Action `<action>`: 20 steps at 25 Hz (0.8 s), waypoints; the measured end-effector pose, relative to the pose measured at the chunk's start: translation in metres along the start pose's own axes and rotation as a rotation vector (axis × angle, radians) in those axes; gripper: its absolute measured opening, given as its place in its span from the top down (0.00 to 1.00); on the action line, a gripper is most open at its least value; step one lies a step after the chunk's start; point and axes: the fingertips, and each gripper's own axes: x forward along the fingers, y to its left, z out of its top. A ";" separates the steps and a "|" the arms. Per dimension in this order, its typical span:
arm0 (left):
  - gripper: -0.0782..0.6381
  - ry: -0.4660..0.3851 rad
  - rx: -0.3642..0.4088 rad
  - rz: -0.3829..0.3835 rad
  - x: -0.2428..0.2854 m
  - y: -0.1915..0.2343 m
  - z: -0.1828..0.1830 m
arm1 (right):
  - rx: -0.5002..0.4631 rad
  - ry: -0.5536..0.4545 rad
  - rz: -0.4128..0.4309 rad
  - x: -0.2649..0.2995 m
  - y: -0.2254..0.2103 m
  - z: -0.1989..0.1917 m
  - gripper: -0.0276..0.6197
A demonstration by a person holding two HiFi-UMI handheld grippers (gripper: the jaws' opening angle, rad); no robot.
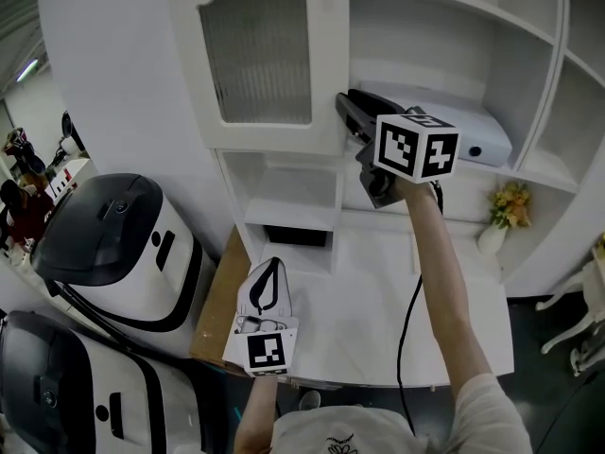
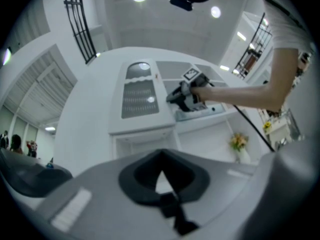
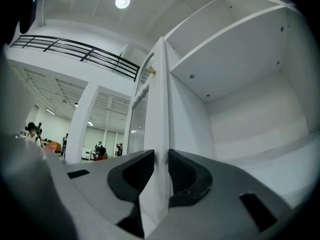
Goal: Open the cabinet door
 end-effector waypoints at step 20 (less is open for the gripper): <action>0.88 0.000 0.019 -0.025 0.005 -0.014 0.001 | -0.019 0.008 0.232 -0.036 0.056 0.005 0.86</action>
